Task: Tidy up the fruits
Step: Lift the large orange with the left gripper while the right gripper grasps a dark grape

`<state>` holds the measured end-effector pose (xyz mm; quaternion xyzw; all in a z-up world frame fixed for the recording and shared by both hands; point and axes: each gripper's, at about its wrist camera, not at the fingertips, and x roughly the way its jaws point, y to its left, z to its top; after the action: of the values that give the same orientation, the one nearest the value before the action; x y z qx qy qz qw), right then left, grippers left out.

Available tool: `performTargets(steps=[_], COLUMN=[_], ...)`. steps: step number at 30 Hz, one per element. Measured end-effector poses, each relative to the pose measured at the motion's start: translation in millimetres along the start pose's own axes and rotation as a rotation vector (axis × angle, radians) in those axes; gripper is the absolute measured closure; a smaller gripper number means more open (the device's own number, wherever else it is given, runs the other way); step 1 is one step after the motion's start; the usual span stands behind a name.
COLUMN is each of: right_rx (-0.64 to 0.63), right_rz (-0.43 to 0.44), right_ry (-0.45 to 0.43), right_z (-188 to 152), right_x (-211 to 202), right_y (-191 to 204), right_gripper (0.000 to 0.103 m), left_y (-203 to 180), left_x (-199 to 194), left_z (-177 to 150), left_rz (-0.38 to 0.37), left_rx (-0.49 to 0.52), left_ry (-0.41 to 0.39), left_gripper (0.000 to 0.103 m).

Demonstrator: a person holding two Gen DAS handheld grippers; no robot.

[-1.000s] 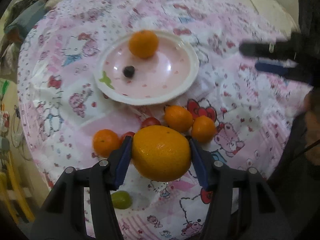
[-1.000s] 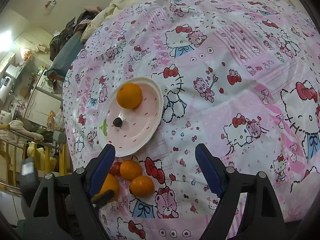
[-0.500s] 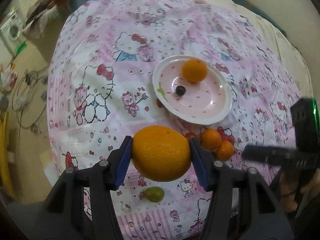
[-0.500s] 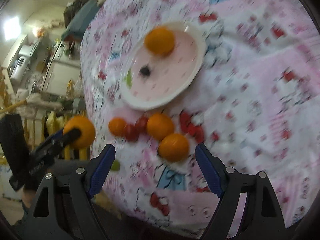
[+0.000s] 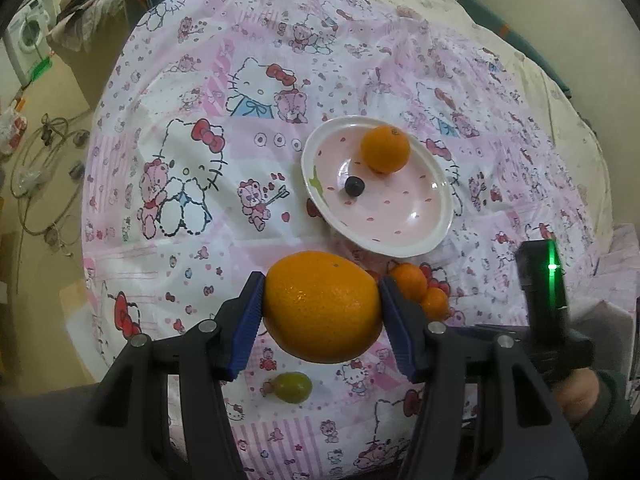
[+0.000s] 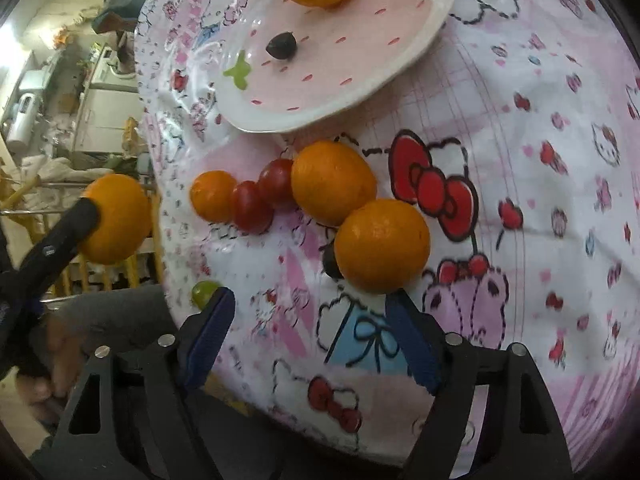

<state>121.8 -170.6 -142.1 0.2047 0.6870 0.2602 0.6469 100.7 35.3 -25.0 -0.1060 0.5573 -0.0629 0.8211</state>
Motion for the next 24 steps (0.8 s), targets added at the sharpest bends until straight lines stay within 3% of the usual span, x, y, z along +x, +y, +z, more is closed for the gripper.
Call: performTargets(steps=[4, 10, 13, 21, 24], right_rx=[-0.005, -0.129, -0.224, -0.283, -0.292], right_rz=[-0.044, -0.221, -0.318, -0.411, -0.443], right_ry=[-0.022, -0.07, -0.082, -0.168, -0.194], right_z=[1.5, -2.2, -7.0, -11.3, -13.0], right_x=[3.6, 7.8, 14.8, 24.9, 25.3], right_y=[1.1, 17.2, 27.4, 39.7, 39.2], right_gripper=[0.033, 0.049, 0.049, 0.052, 0.068], left_y=[-0.3, -1.5, -2.9, -3.5, -1.7], left_x=[-0.2, -0.2, 0.1, 0.2, 0.7], left_z=[-0.4, 0.2, 0.0, -0.3, -0.4], left_rz=[-0.006, -0.011, -0.015, -0.009, -0.006], left_rx=[-0.004, -0.007, -0.006, -0.007, -0.011], left_ry=[0.001, 0.003, 0.004, 0.0, 0.001], left_gripper=[0.05, 0.05, 0.05, 0.05, 0.05])
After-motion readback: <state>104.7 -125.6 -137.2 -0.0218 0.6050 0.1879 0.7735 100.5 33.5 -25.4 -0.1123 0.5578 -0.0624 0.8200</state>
